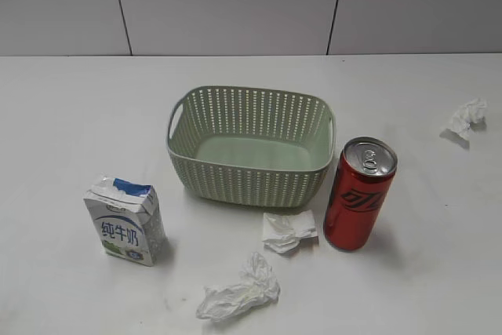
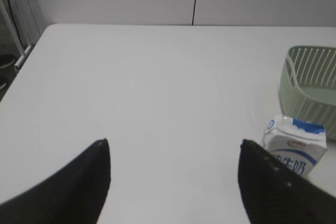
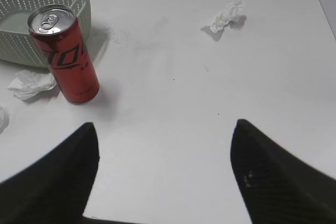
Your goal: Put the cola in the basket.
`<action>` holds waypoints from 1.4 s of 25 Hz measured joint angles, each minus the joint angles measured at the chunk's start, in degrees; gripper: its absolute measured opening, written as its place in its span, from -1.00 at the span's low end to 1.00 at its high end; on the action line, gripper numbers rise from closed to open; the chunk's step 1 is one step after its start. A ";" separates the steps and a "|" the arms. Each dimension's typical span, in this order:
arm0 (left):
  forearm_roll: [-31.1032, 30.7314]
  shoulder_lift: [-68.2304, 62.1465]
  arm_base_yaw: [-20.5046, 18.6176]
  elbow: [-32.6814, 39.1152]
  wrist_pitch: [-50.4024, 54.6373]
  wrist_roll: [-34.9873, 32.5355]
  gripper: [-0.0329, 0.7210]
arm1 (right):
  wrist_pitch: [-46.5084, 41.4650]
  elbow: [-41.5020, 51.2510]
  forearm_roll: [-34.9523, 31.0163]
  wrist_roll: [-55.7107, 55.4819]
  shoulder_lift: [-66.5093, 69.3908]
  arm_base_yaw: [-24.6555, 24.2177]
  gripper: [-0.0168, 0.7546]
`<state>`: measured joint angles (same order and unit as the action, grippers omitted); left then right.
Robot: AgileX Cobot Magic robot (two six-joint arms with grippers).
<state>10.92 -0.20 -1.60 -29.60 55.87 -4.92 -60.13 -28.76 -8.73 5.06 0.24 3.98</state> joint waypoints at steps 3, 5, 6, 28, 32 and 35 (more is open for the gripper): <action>0.23 -1.17 0.00 -0.38 -5.17 0.00 0.62 | 0.00 0.00 0.00 0.04 0.00 0.00 0.57; 0.86 -3.22 0.00 -0.44 -8.89 0.00 0.62 | 0.00 0.00 0.00 0.04 0.00 0.00 0.57; 1.54 -4.40 0.00 -0.56 -10.51 0.00 0.62 | 0.00 0.00 0.00 0.04 0.00 0.00 0.57; 6.60 -67.36 18.67 -36.43 -8.68 -21.14 0.62 | 0.00 0.00 0.00 0.03 0.00 0.00 0.57; 4.48 -79.98 27.81 -48.14 -1.88 -19.63 0.62 | 0.00 0.00 0.00 0.03 0.00 0.00 0.57; 2.08 -88.90 34.05 -57.13 3.33 -15.95 0.61 | 0.00 0.00 0.00 -0.03 0.00 0.00 0.57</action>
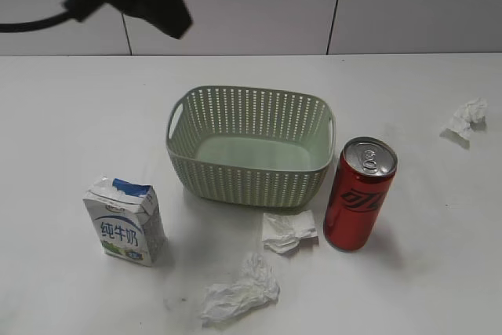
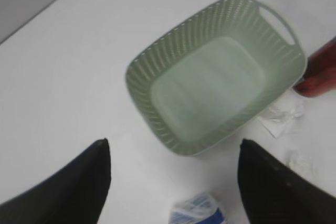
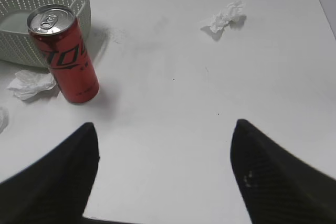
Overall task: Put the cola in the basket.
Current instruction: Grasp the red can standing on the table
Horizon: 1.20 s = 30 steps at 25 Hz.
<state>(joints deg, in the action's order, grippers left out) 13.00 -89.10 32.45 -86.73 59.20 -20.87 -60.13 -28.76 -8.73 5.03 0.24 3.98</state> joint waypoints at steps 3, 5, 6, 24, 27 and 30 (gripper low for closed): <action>-4.12 -7.70 6.66 -8.78 4.73 3.86 0.61 | 0.00 0.00 0.00 0.00 0.00 0.00 0.57; -7.41 -12.29 11.39 -13.86 7.11 6.45 0.61 | 0.00 0.00 0.00 0.00 0.00 0.00 0.57; -8.73 -14.34 13.58 -16.37 8.21 7.25 0.61 | 0.00 0.00 0.00 0.06 0.00 0.00 0.57; -8.63 -34.03 26.66 -29.28 8.57 10.15 0.86 | 0.00 0.00 0.00 0.06 0.00 0.00 0.57; -8.27 -35.32 26.66 -29.31 7.28 10.15 0.86 | 0.00 0.00 0.00 0.06 0.00 0.00 0.57; -8.03 -36.62 26.66 -29.35 6.29 10.15 0.86 | 0.00 0.00 0.00 0.06 0.00 0.00 0.57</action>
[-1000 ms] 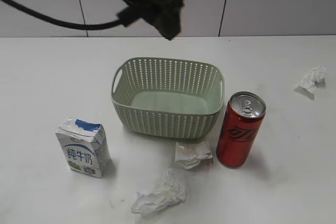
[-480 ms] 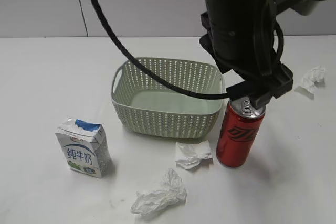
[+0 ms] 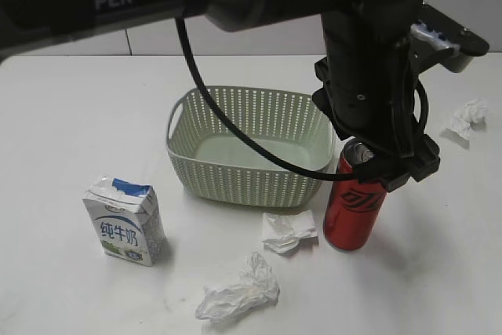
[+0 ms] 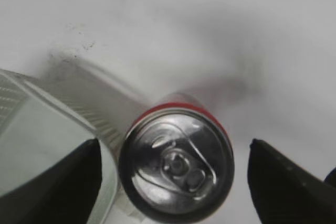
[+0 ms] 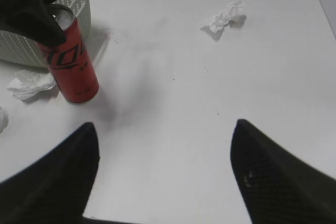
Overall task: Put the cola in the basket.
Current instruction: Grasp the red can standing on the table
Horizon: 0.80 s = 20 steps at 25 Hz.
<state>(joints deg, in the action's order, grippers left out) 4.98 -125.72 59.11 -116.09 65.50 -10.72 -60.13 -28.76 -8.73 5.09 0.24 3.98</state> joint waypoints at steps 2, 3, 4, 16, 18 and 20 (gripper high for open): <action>0.00 -0.75 0.00 0.00 -0.53 0.00 0.86 | 0.00 0.00 0.00 0.00 0.00 0.00 0.57; 0.00 -1.21 0.00 0.00 -0.68 0.00 0.86 | 0.00 0.00 0.00 0.00 0.00 0.00 0.57; 0.00 -1.62 0.00 0.00 -1.13 0.00 0.86 | 0.00 0.00 0.00 0.00 0.00 0.00 0.57; 0.00 -5.63 0.00 0.00 -2.34 0.05 0.73 | 0.00 0.00 0.00 0.00 0.00 0.00 0.57; 0.00 -5.69 0.00 0.00 -2.30 0.05 0.58 | 0.00 0.00 0.00 0.00 0.00 0.00 0.57; 0.00 -5.69 0.00 0.00 -2.30 0.05 0.49 | 0.00 0.00 0.00 0.00 0.00 0.00 0.57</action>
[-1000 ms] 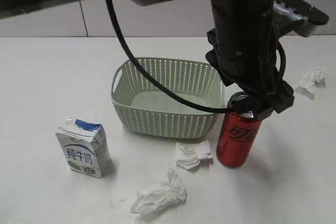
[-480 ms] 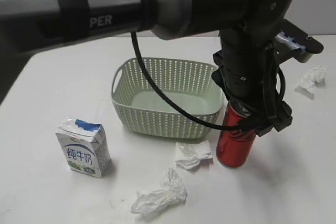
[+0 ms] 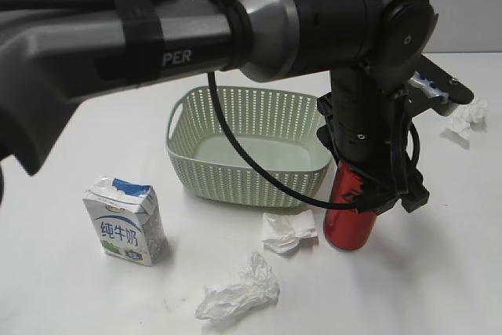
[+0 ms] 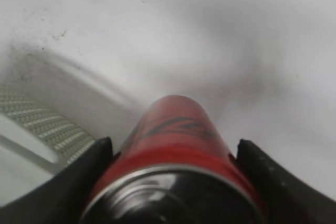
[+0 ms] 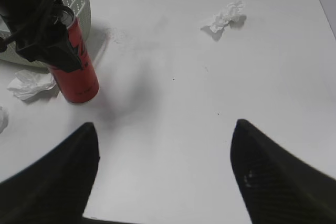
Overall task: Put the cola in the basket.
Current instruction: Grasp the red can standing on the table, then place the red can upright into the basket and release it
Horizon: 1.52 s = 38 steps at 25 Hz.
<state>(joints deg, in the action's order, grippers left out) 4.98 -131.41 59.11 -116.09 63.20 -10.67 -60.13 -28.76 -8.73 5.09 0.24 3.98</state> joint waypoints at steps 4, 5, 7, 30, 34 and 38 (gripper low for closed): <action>-0.05 0.00 0.00 0.00 0.11 0.00 0.49 | 0.00 0.00 0.00 0.00 0.00 0.00 0.57; -0.05 0.00 0.00 0.00 0.19 0.05 0.49 | 0.00 0.00 0.00 0.00 0.00 0.00 0.57; -0.05 0.08 0.00 0.00 0.49 0.05 0.49 | 0.00 0.00 0.00 0.00 0.00 0.00 0.57; -6.75 12.52 -7.03 -6.84 6.57 0.00 0.49 | 0.00 0.00 0.00 0.00 0.00 0.00 0.57; -7.24 12.52 -13.27 -6.84 6.59 0.00 0.49 | 0.00 0.00 0.00 0.00 0.00 0.00 0.57; -5.56 11.89 -18.99 -6.84 6.59 0.00 0.49 | 0.00 0.00 0.00 0.00 0.00 0.00 0.57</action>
<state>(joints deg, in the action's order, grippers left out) -0.58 -119.52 40.12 -122.93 69.79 -10.67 -60.13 -28.76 -8.73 5.09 0.24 3.98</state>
